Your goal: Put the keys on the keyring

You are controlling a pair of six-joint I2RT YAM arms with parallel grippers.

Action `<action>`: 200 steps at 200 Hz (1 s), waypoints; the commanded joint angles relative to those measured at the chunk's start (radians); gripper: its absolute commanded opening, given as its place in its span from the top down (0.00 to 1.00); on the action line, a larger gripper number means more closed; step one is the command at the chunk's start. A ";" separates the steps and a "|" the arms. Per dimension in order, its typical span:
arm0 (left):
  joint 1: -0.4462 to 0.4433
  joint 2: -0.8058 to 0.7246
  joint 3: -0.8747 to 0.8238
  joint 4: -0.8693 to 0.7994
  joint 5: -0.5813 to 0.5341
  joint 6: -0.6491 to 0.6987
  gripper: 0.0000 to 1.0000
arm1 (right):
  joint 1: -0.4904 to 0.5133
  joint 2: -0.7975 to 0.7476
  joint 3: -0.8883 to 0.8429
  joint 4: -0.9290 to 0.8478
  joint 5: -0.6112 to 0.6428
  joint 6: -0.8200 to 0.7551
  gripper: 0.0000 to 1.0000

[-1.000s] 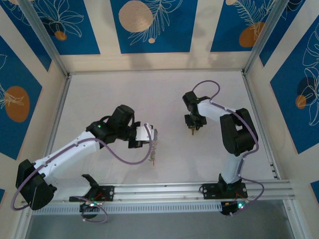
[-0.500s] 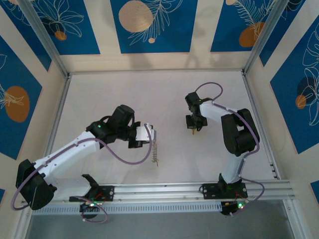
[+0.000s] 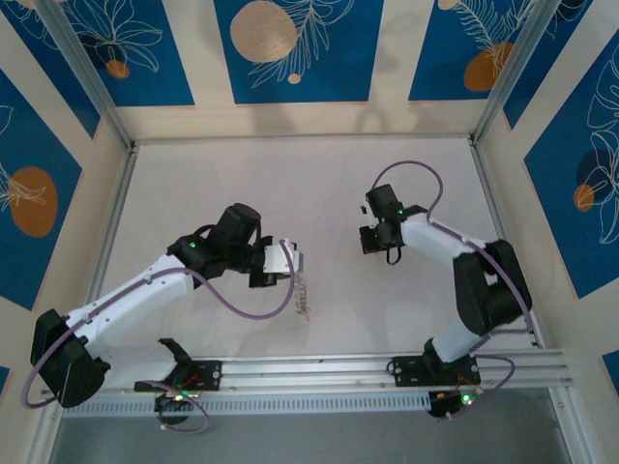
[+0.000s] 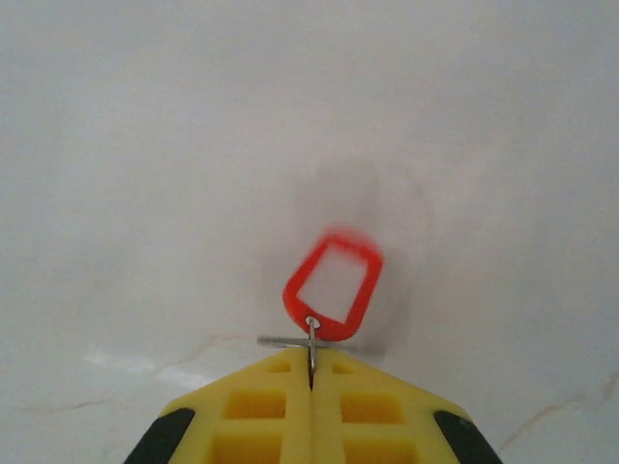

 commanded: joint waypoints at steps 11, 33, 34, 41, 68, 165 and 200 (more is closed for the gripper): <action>-0.006 -0.001 0.000 0.016 0.012 -0.009 1.00 | 0.045 -0.170 -0.168 0.326 -0.133 -0.151 1.00; -0.006 -0.001 0.004 0.014 0.012 -0.013 1.00 | 0.062 -0.296 -0.307 0.519 -0.284 -0.262 1.00; -0.006 -0.001 0.004 0.015 0.011 -0.014 1.00 | 0.063 -0.302 -0.313 0.526 -0.291 -0.265 1.00; -0.006 -0.003 0.001 0.024 0.007 -0.019 1.00 | 0.063 -0.343 -0.357 0.593 -0.327 -0.272 1.00; -0.005 0.002 0.000 0.029 0.007 -0.024 1.00 | 0.048 -0.442 -0.435 0.687 -0.472 -0.229 1.00; -0.005 0.017 -0.014 0.069 0.001 -0.040 1.00 | 0.159 -0.505 -0.426 0.658 -0.732 -0.160 1.00; -0.006 -0.002 -0.049 0.127 -0.003 -0.058 1.00 | 0.209 -0.509 -0.345 0.482 -0.752 -0.127 1.00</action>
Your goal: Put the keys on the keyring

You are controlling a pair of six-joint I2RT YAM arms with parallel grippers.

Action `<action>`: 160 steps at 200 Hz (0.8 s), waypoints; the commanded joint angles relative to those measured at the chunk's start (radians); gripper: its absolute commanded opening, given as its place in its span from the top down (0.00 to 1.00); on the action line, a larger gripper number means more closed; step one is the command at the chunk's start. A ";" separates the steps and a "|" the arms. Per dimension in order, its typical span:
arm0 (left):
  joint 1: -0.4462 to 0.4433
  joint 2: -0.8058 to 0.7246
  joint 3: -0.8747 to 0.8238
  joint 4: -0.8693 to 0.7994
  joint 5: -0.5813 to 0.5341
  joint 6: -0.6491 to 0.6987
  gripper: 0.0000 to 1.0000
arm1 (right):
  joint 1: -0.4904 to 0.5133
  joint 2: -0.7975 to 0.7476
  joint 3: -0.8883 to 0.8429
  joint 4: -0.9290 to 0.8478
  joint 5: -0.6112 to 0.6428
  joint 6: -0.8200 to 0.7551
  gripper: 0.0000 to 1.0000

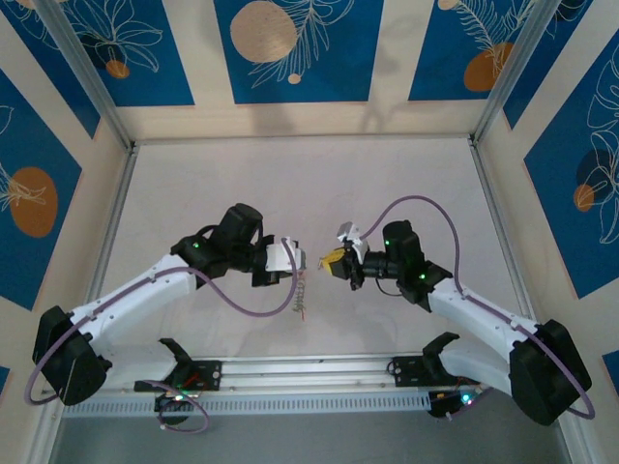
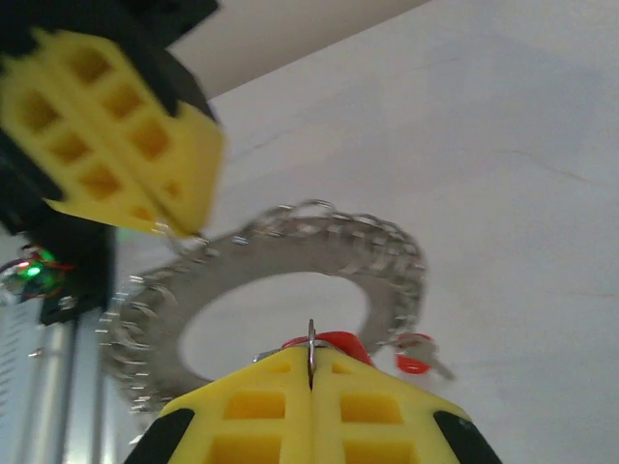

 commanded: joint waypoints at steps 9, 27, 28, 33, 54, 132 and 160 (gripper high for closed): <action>-0.006 -0.020 -0.025 0.066 0.000 -0.027 1.00 | 0.040 -0.009 0.075 -0.128 -0.064 0.054 1.00; -0.005 -0.019 -0.034 0.084 -0.009 -0.035 1.00 | 0.078 0.026 0.091 -0.109 -0.035 0.096 1.00; -0.006 -0.020 -0.034 0.085 -0.008 -0.036 1.00 | 0.078 0.026 0.091 -0.109 -0.035 0.096 1.00; -0.006 -0.019 -0.034 0.089 -0.006 -0.038 1.00 | 0.097 0.040 0.100 -0.112 -0.014 0.100 1.00; -0.006 -0.017 -0.030 0.096 -0.008 -0.061 1.00 | 0.136 0.090 0.122 -0.112 0.081 0.101 1.00; -0.008 -0.002 -0.028 0.101 -0.025 -0.080 1.00 | 0.142 0.116 0.093 0.005 0.093 0.167 1.00; -0.008 0.026 0.000 0.067 -0.077 -0.097 1.00 | 0.143 0.118 0.074 0.046 0.092 0.185 1.00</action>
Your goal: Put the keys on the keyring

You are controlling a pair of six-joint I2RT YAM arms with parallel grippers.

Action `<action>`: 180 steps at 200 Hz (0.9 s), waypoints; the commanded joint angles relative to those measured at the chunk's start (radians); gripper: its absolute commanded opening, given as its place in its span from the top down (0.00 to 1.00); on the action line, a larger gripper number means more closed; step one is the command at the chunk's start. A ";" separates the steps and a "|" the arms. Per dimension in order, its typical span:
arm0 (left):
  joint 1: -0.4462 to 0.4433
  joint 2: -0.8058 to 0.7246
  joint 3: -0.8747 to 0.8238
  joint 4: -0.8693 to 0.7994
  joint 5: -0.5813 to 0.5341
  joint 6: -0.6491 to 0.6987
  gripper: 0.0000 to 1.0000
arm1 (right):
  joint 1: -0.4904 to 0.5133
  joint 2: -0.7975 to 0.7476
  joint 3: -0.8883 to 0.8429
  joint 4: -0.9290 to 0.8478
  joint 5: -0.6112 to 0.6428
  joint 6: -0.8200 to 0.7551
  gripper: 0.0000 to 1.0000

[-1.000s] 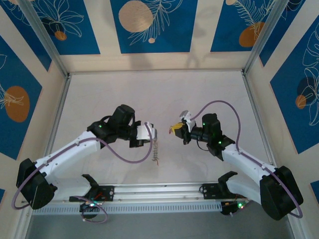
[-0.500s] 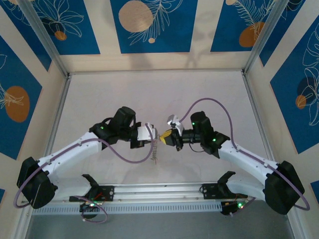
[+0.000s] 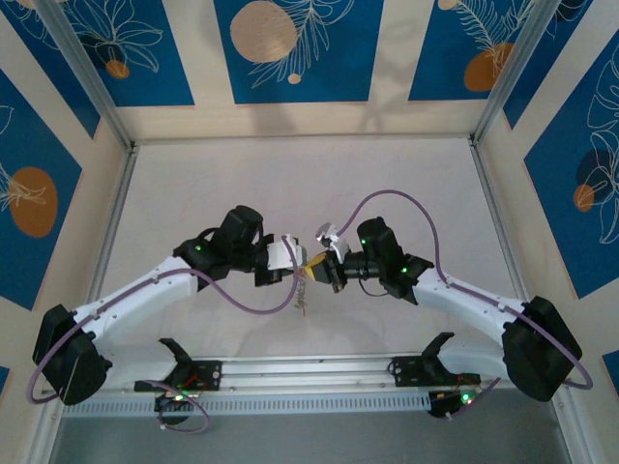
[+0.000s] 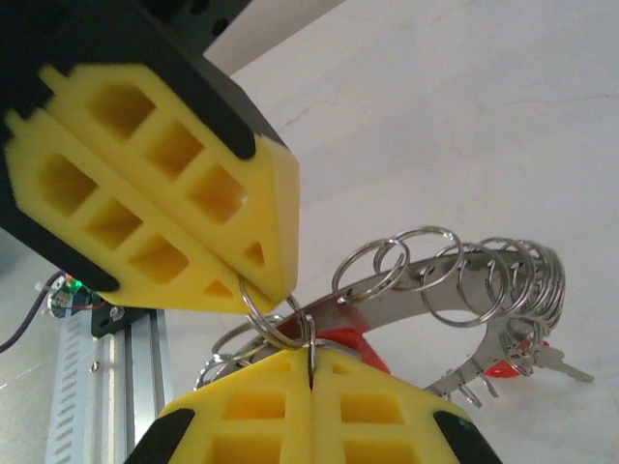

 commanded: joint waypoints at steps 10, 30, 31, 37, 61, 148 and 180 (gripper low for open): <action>-0.008 0.027 0.034 -0.003 -0.045 -0.030 1.00 | 0.006 -0.002 -0.017 0.074 -0.008 0.041 1.00; -0.008 0.029 0.035 -0.004 -0.032 -0.028 1.00 | 0.006 0.011 -0.014 0.090 -0.005 0.052 1.00; -0.008 0.030 0.035 -0.003 -0.032 -0.029 1.00 | 0.006 0.011 -0.014 0.091 -0.006 0.052 1.00; -0.008 0.028 0.035 -0.004 -0.031 -0.030 1.00 | 0.006 0.016 -0.011 0.093 -0.003 0.055 1.00; -0.007 0.024 0.033 -0.003 -0.039 -0.028 1.00 | 0.007 0.027 -0.004 0.095 -0.006 0.057 1.00; -0.006 -0.012 0.026 0.009 -0.049 -0.042 1.00 | 0.018 0.029 -0.030 0.092 0.021 0.056 1.00; -0.006 -0.012 0.027 0.008 -0.069 -0.043 1.00 | 0.023 0.012 -0.031 0.069 0.021 0.039 1.00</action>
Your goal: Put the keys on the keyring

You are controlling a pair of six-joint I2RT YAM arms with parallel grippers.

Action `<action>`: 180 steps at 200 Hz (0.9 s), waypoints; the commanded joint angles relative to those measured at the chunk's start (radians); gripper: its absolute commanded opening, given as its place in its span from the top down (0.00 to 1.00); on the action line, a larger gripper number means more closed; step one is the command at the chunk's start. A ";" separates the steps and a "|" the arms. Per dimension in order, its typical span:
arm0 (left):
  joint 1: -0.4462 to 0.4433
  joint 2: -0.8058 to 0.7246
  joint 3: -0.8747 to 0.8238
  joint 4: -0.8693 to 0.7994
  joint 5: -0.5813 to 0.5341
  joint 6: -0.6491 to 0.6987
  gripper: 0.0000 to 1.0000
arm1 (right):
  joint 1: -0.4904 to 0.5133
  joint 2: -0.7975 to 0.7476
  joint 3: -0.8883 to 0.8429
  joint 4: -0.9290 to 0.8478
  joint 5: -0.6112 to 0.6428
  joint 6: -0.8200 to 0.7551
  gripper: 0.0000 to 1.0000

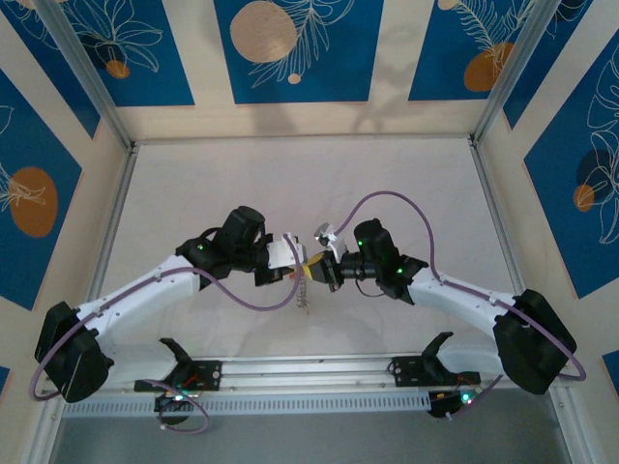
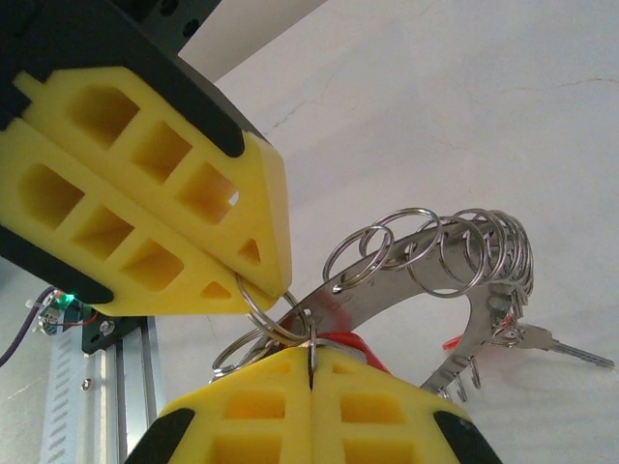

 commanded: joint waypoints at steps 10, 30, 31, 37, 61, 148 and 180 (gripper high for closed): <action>-0.004 -0.024 0.025 0.017 -0.018 -0.014 1.00 | 0.012 -0.041 -0.014 0.005 0.009 -0.011 1.00; -0.005 -0.030 0.025 0.017 -0.011 -0.013 1.00 | 0.012 -0.049 -0.022 0.006 0.044 -0.011 1.00; -0.005 -0.030 0.025 0.016 -0.011 -0.013 1.00 | 0.012 -0.050 -0.022 0.006 0.044 -0.011 1.00; -0.005 -0.033 0.023 0.019 -0.006 -0.010 1.00 | 0.011 -0.050 -0.020 0.003 0.044 -0.011 1.00; -0.005 -0.042 0.013 0.028 -0.012 -0.007 1.00 | 0.010 -0.051 -0.018 0.002 0.025 -0.016 1.00; -0.005 -0.031 0.016 0.031 -0.009 -0.016 1.00 | 0.017 -0.059 -0.011 0.043 -0.019 -0.015 1.00; -0.005 -0.029 0.018 0.030 -0.006 -0.017 1.00 | 0.018 -0.034 0.024 0.043 -0.004 -0.005 1.00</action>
